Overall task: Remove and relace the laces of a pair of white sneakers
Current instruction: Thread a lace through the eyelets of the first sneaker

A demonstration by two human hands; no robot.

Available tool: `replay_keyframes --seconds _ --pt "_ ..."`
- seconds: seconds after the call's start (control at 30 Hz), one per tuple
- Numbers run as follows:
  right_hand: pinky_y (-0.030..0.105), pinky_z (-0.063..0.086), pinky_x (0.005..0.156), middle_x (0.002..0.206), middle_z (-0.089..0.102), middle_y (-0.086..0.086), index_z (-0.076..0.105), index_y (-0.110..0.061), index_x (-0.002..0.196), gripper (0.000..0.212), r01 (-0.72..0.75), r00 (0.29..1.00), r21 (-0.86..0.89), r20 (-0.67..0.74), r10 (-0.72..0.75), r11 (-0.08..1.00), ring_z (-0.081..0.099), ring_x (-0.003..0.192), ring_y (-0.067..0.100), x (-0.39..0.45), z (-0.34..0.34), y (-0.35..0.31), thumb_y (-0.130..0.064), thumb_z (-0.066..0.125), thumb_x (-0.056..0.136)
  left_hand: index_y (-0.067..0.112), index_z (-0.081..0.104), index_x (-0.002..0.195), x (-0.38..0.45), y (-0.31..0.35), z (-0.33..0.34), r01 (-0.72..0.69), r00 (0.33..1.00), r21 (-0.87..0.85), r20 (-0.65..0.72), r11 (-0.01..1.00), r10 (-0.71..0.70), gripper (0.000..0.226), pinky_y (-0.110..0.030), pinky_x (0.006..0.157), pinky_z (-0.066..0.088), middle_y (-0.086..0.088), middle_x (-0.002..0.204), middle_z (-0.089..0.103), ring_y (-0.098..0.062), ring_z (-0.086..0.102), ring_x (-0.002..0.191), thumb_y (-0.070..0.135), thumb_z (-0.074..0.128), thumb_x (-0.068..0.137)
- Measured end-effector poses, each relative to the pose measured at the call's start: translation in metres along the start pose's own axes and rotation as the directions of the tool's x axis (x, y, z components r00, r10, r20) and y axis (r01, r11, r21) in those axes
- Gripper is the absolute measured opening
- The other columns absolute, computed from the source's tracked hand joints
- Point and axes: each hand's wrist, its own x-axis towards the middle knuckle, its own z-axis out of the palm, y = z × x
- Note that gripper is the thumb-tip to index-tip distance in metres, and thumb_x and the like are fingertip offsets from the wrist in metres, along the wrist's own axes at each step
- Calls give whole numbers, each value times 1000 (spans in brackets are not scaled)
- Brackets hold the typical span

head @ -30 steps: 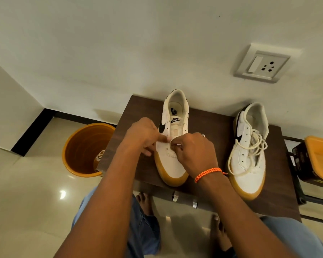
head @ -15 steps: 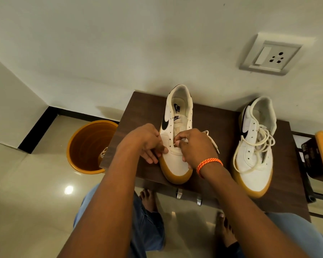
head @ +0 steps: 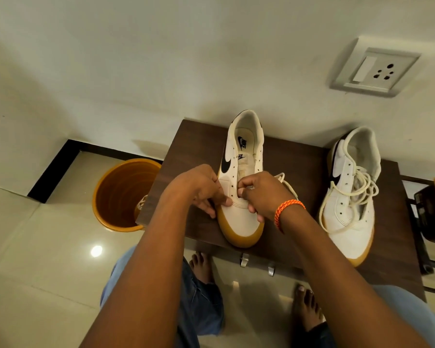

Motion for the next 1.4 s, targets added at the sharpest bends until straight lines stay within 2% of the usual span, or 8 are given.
replay_keyframes --seconds 0.4,0.53,0.7,0.83,0.97,1.03,1.17,1.4 --pt "21 28 35 53 46 7 69 4 106 18 -9 987 156 160 -16 988 31 34 12 12 -3 14 -6 54 103 4 72 92 7 -3 0 -17 996 31 -83 999 19 20 -42 76 67 -20 110 73 -37 78 91 1 88 80" --pt "20 37 37 46 53 1 74 -12 97 17 75 997 -2 8 -75 997 39 29 10 5 1 13 -16 59 104 6 69 105 11 -2 5 -27 985 121 -163 992 47 35 -42 74 68 -16 101 75 -30 79 77 10 92 78" --pt "39 64 71 67 71 0 68 -30 80 15 136 929 -248 -306 -211 959 70 55 16 6 17 17 -25 74 94 3 71 102 2 -4 9 -47 972 139 -222 989 78 31 -37 69 67 -13 76 77 -24 78 65 16 90 82" --pt "32 60 54 59 69 4 70 -19 84 20 125 941 -167 -291 -170 978 63 43 12 -1 24 13 -17 62 102 2 73 101 -5 -3 12 -90 965 149 -230 985 123 22 -36 68 67 -12 76 78 -25 79 67 12 86 86" --pt "19 44 41 63 70 10 71 -1 106 29 115 985 171 -148 -90 979 50 34 9 -8 13 9 -16 47 110 6 74 95 -11 -2 18 -135 939 190 -288 973 186 14 -42 77 68 -10 79 79 -23 79 67 11 85 88" --pt "20 49 48 70 74 8 71 -3 111 25 168 981 174 -127 -147 970 56 43 8 -13 8 14 -14 49 109 10 73 94 -14 -5 23 -162 920 243 -314 957 235 17 -40 76 67 -7 81 78 -20 78 66 20 85 88" --pt "35 59 86 92 69 -8 67 -31 127 32 297 898 -146 -294 -328 944 65 91 9 -27 16 35 -20 69 97 17 73 85 -18 -13 30 -235 837 363 -397 902 377 15 -41 78 67 -2 82 76 -17 77 66 28 83 91" --pt "35 58 93 136 40 -5 54 -36 140 64 287 812 -321 -418 -407 902 46 127 18 -41 36 52 -40 84 84 25 73 79 -15 -12 26 -255 824 417 -378 872 422 15 -46 87 64 5 84 74 -17 73 80 20 79 92"
